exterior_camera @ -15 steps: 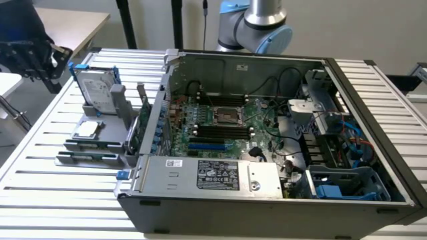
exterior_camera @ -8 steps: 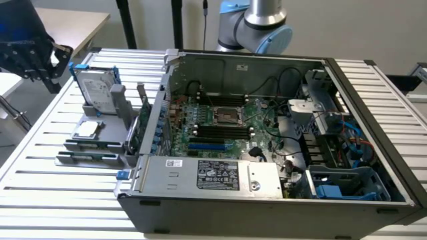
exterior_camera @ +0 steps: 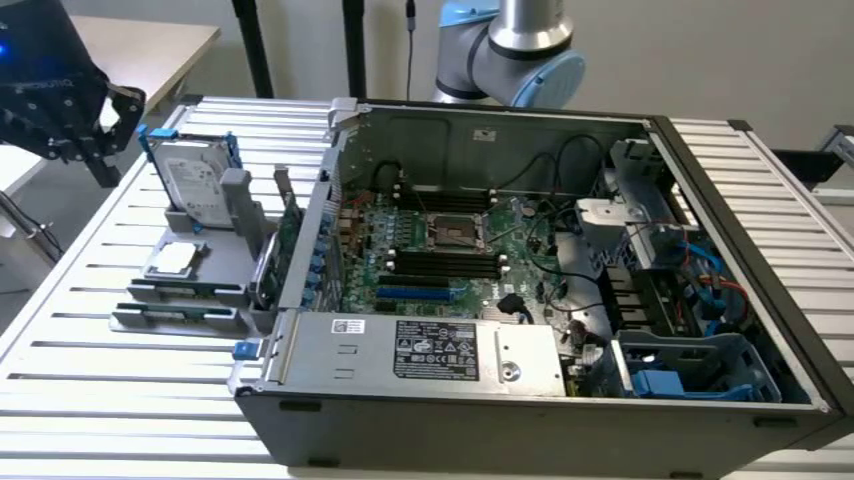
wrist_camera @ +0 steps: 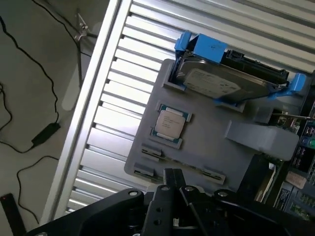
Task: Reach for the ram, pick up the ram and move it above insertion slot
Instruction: 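Pick up the ram and move it above insertion slot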
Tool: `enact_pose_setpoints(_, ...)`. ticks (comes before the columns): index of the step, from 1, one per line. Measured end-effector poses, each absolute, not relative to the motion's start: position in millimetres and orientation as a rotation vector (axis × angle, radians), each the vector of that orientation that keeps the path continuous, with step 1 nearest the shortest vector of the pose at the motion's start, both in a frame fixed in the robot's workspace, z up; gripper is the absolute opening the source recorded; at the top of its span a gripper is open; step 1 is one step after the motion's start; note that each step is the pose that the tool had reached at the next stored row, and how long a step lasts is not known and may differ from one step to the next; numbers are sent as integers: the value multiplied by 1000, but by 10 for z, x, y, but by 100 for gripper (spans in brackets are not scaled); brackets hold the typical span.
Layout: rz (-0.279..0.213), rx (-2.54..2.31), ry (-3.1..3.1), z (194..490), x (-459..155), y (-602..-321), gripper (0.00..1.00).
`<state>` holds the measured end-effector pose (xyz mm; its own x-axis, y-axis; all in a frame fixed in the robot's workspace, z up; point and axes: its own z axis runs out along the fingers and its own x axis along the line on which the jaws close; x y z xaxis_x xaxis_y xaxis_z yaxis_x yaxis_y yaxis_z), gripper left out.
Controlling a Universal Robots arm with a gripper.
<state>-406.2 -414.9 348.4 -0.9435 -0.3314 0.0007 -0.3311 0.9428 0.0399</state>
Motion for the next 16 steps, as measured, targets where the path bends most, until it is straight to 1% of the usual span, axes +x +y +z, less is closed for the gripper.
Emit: enact_pose_setpoints(16,-59,969,-2974,3484,-4062,-4150,11)
